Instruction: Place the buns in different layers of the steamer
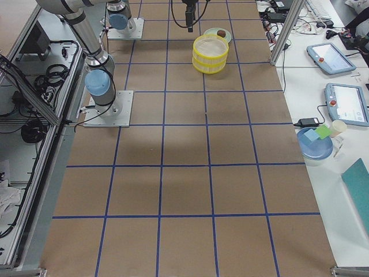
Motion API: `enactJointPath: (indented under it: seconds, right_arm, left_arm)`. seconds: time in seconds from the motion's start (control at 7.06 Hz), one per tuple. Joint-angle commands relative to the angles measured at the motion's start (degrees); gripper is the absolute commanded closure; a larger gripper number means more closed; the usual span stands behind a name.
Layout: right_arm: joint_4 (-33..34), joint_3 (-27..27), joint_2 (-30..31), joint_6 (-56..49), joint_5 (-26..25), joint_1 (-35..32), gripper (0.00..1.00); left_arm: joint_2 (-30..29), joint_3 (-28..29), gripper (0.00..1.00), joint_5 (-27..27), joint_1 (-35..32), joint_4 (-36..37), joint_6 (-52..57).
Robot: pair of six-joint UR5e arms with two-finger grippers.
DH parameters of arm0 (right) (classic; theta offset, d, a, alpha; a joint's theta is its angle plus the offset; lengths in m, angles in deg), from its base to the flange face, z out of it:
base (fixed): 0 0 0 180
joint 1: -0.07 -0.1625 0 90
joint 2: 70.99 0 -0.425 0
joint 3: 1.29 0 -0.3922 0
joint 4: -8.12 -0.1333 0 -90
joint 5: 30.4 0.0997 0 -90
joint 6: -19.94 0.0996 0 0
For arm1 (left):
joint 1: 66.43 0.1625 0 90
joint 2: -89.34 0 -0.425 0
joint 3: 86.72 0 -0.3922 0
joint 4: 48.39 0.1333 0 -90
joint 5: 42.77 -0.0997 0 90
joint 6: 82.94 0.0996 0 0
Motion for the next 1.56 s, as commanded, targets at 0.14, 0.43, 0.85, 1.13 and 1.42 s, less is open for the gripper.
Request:
enactJointPath:
  seconds: [0.14, 0.43, 0.85, 1.13, 1.42]
  right_arm:
    - [0.0, 0.0, 0.0, 0.0, 0.0, 0.0, 0.0]
    - [0.0, 0.0, 0.0, 0.0, 0.0, 0.0, 0.0]
    - [0.0, -0.1, -0.1, -0.3, -0.1, -0.1, 0.0]
    - [0.5, -0.1, -1.7, -0.2, 0.1, -0.3, 0.0]
    - [1.6, 0.0, -6.7, -0.3, 0.3, -0.3, 0.0]
  left_arm:
    - [0.3, -0.2, 0.0, -0.3, 0.2, -0.2, 0.0]
    - [-0.2, -1.0, 0.0, 0.4, 1.3, 0.2, 0.8]
    - [-0.5, -3.2, 0.0, 0.0, 1.6, 0.4, 0.8]
    - [-0.3, -3.1, 0.0, 0.0, 1.9, 0.4, 0.0]
    - [0.6, -3.1, 0.0, 0.4, 1.7, 0.2, 0.2]
